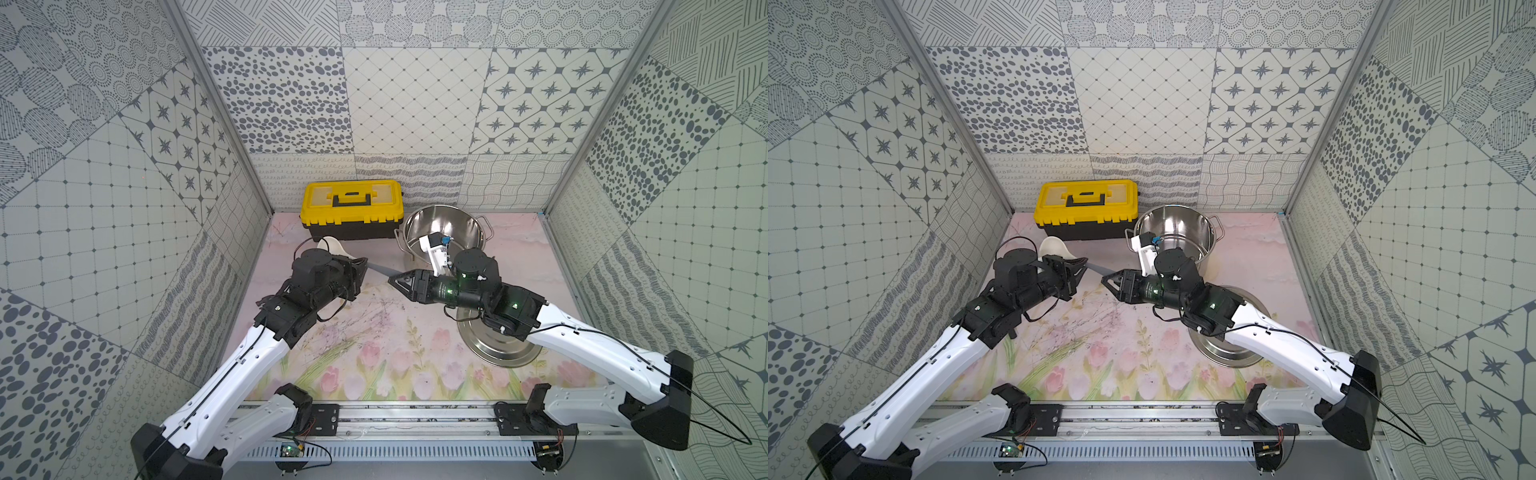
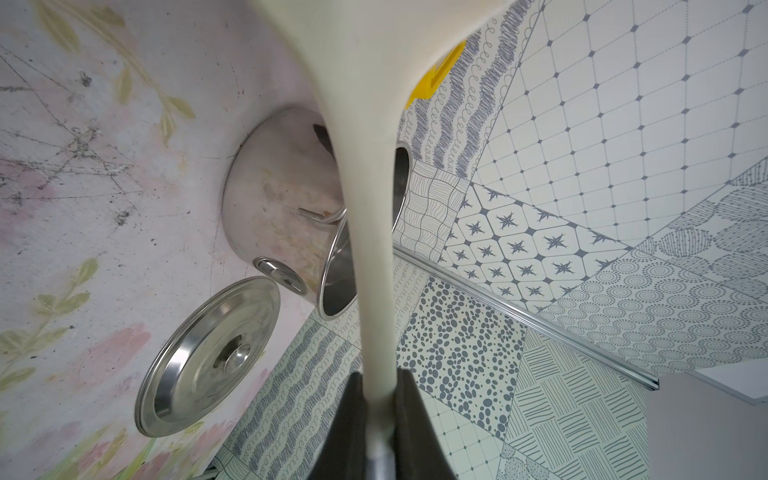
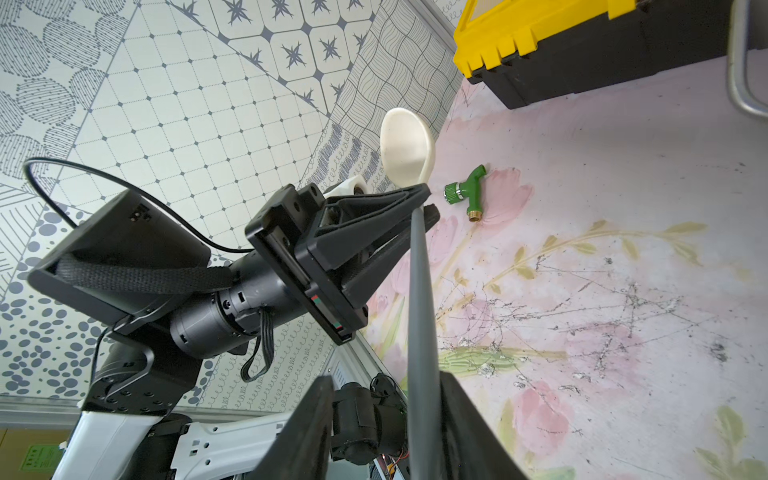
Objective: Stir the soup with a spoon
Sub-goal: Pick up the spoon from the center of the board.
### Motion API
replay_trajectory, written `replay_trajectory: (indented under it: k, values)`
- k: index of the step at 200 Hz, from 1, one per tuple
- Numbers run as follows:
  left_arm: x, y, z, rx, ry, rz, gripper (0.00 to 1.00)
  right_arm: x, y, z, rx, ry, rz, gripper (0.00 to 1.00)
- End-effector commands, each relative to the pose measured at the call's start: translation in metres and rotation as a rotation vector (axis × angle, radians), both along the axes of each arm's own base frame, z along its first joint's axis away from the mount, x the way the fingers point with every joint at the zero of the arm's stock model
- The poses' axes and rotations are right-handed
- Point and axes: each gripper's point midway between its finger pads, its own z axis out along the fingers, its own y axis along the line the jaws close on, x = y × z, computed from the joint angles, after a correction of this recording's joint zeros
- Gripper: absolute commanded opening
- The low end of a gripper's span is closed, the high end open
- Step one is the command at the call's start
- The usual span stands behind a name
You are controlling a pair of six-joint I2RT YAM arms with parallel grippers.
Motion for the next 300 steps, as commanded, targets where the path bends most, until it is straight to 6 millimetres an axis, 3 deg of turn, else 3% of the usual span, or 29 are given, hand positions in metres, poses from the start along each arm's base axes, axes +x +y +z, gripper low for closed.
replay_trajectory:
  k: [1,86,198,251,277,300]
  values:
    - [0.006,0.000,0.017,-0.056,-0.066,0.018,0.00,0.003,0.003,0.021,0.060,-0.035,0.004,0.42]
    - [0.006,-0.004,0.009,-0.067,-0.053,0.001,0.00,0.010,0.004,0.017,0.055,-0.020,0.001,0.30]
    - [0.004,-0.005,0.006,-0.062,-0.053,-0.011,0.00,0.016,0.005,0.004,0.036,0.009,-0.013,0.31]
    - [0.002,-0.005,0.004,-0.061,-0.051,-0.018,0.00,0.017,0.008,0.002,0.033,0.020,-0.009,0.15]
    - [-0.004,-0.002,-0.001,-0.049,-0.037,-0.019,0.00,0.015,0.009,0.005,0.038,0.013,0.004,0.00]
    - [-0.008,0.002,-0.005,-0.046,-0.026,-0.009,0.00,0.014,0.010,0.009,0.037,-0.002,0.018,0.00]
